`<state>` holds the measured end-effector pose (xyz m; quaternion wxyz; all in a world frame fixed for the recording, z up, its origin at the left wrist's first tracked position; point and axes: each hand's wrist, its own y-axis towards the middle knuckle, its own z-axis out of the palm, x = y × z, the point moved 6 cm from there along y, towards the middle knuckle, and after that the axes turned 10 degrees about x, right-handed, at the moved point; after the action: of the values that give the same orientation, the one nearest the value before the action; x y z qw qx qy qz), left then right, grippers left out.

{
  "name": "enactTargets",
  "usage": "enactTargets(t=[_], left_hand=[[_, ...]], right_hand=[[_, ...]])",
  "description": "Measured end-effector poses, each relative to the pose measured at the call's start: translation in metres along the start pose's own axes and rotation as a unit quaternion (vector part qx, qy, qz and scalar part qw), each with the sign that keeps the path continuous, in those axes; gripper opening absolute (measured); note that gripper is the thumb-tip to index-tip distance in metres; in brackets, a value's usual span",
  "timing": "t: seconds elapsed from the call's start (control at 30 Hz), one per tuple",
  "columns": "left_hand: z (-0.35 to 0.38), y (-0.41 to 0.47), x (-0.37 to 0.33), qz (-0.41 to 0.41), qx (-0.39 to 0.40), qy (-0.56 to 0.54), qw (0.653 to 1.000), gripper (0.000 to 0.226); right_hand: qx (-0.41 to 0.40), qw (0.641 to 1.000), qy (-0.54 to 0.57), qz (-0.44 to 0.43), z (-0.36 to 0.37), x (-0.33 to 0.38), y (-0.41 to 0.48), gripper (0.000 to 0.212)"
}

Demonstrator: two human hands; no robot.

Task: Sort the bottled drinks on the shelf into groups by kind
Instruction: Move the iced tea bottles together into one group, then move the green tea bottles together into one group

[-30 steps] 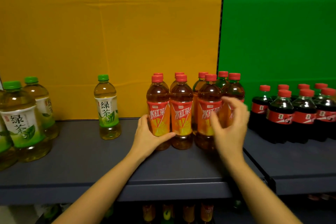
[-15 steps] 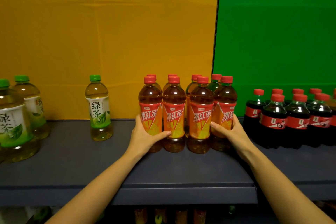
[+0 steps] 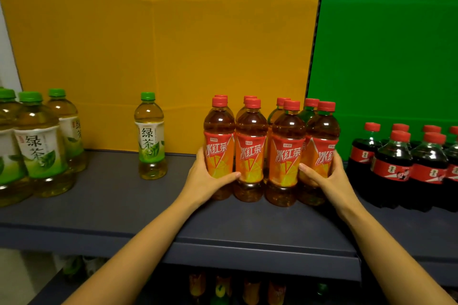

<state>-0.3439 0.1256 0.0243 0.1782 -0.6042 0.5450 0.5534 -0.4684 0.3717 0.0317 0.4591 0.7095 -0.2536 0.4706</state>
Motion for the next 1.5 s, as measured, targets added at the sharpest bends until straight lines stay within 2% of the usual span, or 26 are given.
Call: enactTargets(t=[0.07, 0.1, 0.17, 0.27, 0.4, 0.47, 0.6, 0.7, 0.87, 1.1, 1.2, 1.33, 1.5], left_hand=[[-0.01, -0.006, 0.002, 0.0, -0.018, 0.033, 0.999, 0.094], [-0.018, -0.009, 0.002, 0.006, -0.036, 0.056, 0.998, 0.087], [-0.036, -0.019, -0.005, 0.048, -0.076, 0.108, 0.99, 0.056], [-0.064, -0.037, -0.014, 0.11, -0.118, 0.152, 0.975, 0.014], [-0.115, -0.061, -0.009, 0.117, -0.183, 0.182, 0.959, 0.011], [-0.143, -0.074, -0.006, 0.12, -0.218, 0.203, 0.947, 0.007], [-0.204, -0.096, 0.002, 0.114, -0.297, 0.254, 0.913, 0.014], [-0.245, -0.109, 0.011, 0.096, -0.342, 0.292, 0.888, 0.027], [-0.285, -0.119, 0.034, 0.07, -0.348, 0.301, 0.885, 0.055], [-0.289, -0.111, 0.064, 0.038, -0.269, 0.285, 0.919, 0.078], [-0.286, -0.109, 0.068, 0.037, -0.263, 0.279, 0.923, 0.079], [-0.288, -0.106, 0.067, 0.05, -0.261, 0.255, 0.93, 0.078], [-0.29, -0.1, 0.07, 0.056, -0.242, 0.216, 0.944, 0.077]], right_hand=[[-0.083, 0.993, -0.083, -0.025, -0.009, 0.009, -0.006, 0.088], [-0.133, 0.982, -0.128, -0.039, -0.014, 0.017, -0.01, 0.084], [-0.197, 0.962, -0.169, -0.085, -0.015, 0.035, -0.02, 0.07], [-0.208, 0.953, -0.174, -0.138, 0.001, 0.058, -0.031, 0.045], [-0.203, 0.944, -0.165, -0.2, 0.036, 0.085, -0.042, 0.037], [-0.162, 0.95, -0.144, -0.224, 0.065, 0.097, -0.043, 0.027], [-0.03, 0.96, -0.122, -0.251, 0.145, 0.112, -0.037, 0.019], [0.032, 0.957, -0.137, -0.254, 0.207, 0.113, -0.02, 0.018], [0.102, 0.969, -0.157, -0.162, 0.298, 0.089, 0.025, 0.035], [0.001, 0.99, -0.114, -0.083, 0.348, 0.058, 0.067, 0.082], [0.019, 0.993, -0.112, -0.04, 0.361, 0.039, 0.072, 0.099], [0.038, 0.984, -0.174, -0.005, 0.365, 0.022, 0.072, 0.089], [0.009, 0.987, -0.161, -0.015, 0.349, 0.024, 0.069, 0.079]])
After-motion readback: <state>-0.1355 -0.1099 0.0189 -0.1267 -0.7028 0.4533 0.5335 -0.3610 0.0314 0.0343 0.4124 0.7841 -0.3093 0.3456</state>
